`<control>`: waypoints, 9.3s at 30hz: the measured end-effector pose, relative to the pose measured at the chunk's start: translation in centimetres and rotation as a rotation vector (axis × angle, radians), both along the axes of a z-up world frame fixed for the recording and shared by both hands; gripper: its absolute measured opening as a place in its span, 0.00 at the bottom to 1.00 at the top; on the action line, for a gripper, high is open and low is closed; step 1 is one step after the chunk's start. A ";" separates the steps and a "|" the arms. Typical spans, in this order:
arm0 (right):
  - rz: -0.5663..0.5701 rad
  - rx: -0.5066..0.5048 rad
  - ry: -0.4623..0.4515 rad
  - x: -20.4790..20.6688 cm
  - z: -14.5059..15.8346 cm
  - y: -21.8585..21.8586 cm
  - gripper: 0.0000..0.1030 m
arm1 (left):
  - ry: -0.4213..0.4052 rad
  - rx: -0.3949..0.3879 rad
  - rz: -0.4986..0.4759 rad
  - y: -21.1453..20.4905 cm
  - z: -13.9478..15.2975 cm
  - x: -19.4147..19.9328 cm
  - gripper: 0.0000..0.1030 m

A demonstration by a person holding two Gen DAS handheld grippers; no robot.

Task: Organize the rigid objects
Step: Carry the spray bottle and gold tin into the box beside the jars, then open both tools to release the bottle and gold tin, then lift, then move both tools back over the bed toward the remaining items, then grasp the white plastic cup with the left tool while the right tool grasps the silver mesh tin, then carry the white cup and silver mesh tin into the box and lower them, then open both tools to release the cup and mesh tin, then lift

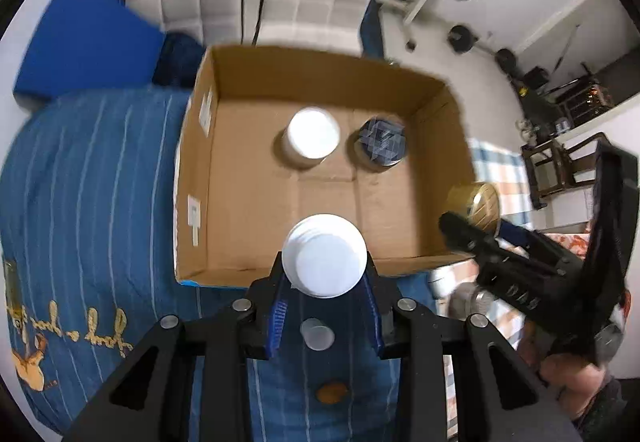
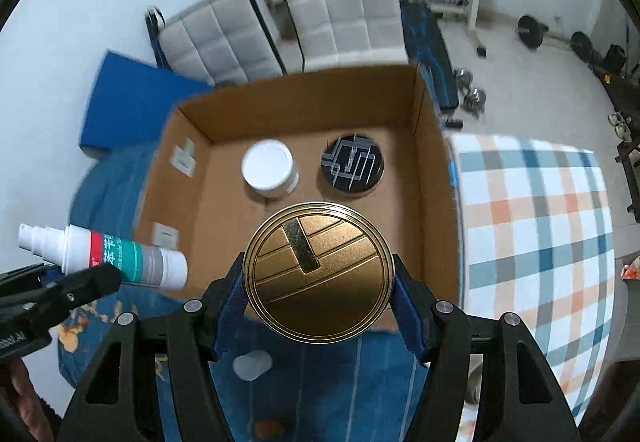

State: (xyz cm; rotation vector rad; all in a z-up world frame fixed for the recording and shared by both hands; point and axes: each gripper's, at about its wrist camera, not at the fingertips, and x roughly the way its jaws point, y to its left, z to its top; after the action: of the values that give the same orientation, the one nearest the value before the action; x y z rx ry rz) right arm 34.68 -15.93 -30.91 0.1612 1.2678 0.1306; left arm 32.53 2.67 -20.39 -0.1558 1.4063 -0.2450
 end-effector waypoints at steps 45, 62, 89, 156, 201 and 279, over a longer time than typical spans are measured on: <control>-0.003 -0.181 0.432 9.9 -15.4 1.1 0.66 | 0.251 0.212 -0.013 -1.3 -14.1 13.9 0.29; -0.007 -0.156 0.369 6.8 -10.8 2.2 0.89 | 0.156 0.180 0.039 0.2 -8.7 8.2 0.64; 0.026 -0.161 0.033 -3.8 5.8 -0.2 1.00 | -0.199 0.184 0.118 -0.8 6.4 -5.6 0.91; -0.055 -0.106 0.496 -12.4 -14.3 -6.1 0.72 | 0.274 0.208 0.101 -4.3 -18.4 -8.1 0.36; 0.150 0.068 0.187 -10.4 3.9 -0.3 0.71 | -0.105 -0.020 0.117 -3.0 4.1 -9.0 0.28; 0.079 -0.129 0.255 1.4 -0.7 3.8 1.00 | 0.007 0.161 0.144 1.2 -0.2 -0.7 0.91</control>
State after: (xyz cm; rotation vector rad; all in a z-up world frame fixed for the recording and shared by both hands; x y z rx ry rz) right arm 36.12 -12.09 -31.63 0.0164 1.5330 0.0982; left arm 31.83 3.83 -20.63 -0.1241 1.4088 -0.0120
